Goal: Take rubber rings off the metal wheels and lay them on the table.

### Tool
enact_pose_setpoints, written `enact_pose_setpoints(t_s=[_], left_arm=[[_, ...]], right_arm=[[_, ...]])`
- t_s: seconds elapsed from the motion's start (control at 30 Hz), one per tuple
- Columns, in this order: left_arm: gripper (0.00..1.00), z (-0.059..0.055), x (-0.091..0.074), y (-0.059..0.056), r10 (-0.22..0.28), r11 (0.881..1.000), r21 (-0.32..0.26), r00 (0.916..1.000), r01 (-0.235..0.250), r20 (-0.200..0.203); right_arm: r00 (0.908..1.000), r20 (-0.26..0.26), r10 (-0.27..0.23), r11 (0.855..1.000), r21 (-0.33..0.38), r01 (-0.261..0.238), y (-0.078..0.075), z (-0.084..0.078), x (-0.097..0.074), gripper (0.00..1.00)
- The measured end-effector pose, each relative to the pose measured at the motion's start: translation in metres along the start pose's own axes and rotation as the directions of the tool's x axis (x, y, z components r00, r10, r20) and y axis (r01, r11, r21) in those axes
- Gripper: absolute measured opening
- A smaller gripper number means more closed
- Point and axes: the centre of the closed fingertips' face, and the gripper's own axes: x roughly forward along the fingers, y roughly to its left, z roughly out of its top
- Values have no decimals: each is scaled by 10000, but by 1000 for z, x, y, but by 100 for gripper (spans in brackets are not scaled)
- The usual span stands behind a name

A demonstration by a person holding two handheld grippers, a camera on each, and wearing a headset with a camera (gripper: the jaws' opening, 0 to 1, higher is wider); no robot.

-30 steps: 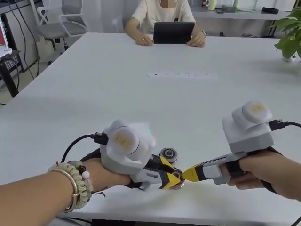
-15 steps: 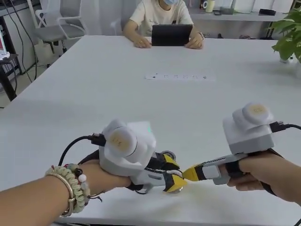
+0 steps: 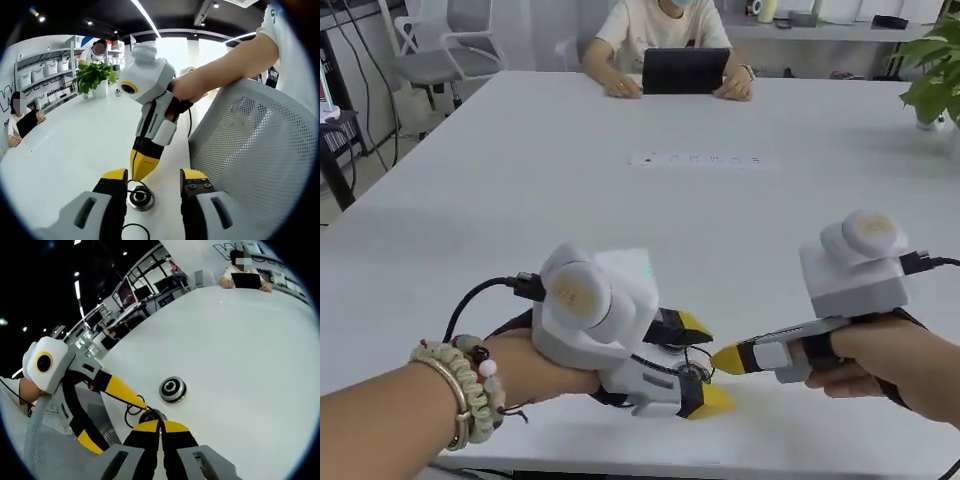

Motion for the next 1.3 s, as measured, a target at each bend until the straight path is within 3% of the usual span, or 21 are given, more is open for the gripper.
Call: enact_pose_setpoints(t_s=[0.1,0.27,0.37,0.5,0.73,0.9,1.07,1.3], left_arm=[[45,6,-3,-3,-165,9999,52,9998,165,68],[60,10,-10,-12,-672,9976,138,9974,675,-245],[60,14,-18,-12,-702,9971,261,9970,710,-320],[62,23,-32,-10,-584,9980,248,9982,587,-128],[70,35,-61,-1,-19,9995,320,10000,16,79],[74,37,-81,-1,291,9993,236,9993,-296,217],[77,35,-101,4,899,9959,-89,9952,-897,380],[80,21,-125,8,1677,9855,-290,9856,-1671,196]], right_arm=[[10000,41,6,10000,-11,-6,0,1,0,0],[10000,11,-3,10000,-55,3,-1,1,0,0],[10000,14,7,9999,-107,-7,1,1,0,0],[10000,79,34,9999,-147,-33,2,3,-1,0],[9999,134,101,9998,-196,-98,3,5,-2,0],[9998,164,129,9995,-284,-124,4,6,-3,0],[9996,224,164,9993,-330,-157,6,7,-4,0],[9998,127,172,9990,-403,-167,7,6,-3,0]])
